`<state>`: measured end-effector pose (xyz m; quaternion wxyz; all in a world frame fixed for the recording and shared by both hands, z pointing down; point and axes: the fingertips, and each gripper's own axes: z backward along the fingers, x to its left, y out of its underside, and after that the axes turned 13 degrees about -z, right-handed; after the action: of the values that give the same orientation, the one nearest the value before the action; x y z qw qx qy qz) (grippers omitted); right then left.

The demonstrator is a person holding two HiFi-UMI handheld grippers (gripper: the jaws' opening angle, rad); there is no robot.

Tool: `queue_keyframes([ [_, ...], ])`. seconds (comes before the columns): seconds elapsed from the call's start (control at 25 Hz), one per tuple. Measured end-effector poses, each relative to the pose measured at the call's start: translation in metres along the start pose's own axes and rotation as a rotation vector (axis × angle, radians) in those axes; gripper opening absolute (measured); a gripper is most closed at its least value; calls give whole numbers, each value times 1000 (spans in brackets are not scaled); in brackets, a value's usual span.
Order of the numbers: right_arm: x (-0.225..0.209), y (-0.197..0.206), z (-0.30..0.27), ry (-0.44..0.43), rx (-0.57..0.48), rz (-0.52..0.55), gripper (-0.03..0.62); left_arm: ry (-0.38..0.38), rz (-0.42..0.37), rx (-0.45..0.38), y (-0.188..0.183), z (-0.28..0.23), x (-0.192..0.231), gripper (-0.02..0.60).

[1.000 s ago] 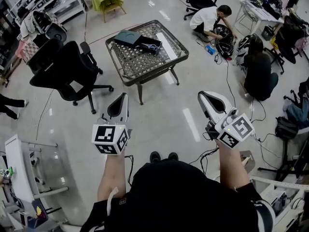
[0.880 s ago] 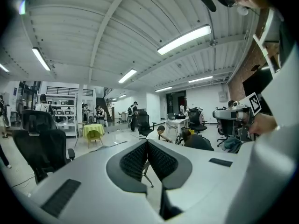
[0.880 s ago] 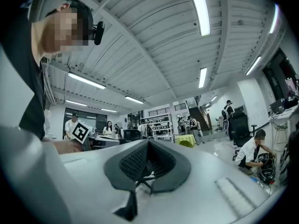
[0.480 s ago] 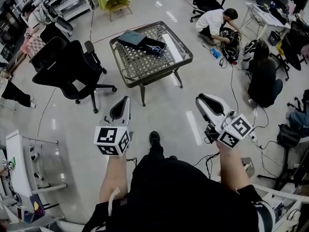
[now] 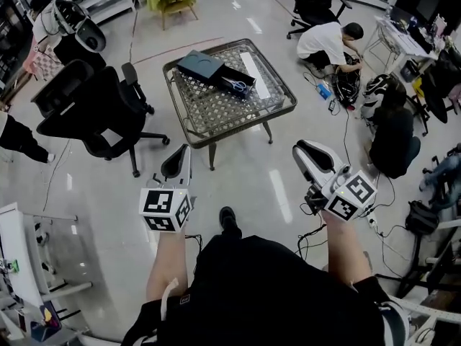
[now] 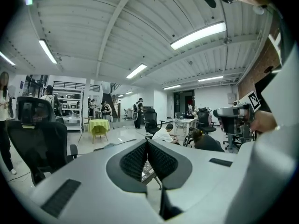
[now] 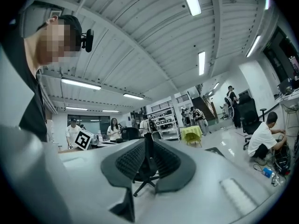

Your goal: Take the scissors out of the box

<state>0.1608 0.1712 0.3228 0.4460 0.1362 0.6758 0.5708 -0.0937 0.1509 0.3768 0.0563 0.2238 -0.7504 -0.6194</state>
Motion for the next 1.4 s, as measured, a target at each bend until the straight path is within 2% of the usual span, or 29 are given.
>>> queue_keyframes([
  [0.36,-38,-13,-90,28,14,-24,71,53,10,-1,5,-76,66,8],
  [0.76,-61,-8,-143,43,35,-70,71,102,13,14,12,-108,93,8],
  [1.16,-94,-3,-202,-26,95,-117,71,58,36,52,21,-135,119,8],
  [1.4,-141,-11,-236,-55,120,-142,71,8,52,84,20,-174,130,8],
])
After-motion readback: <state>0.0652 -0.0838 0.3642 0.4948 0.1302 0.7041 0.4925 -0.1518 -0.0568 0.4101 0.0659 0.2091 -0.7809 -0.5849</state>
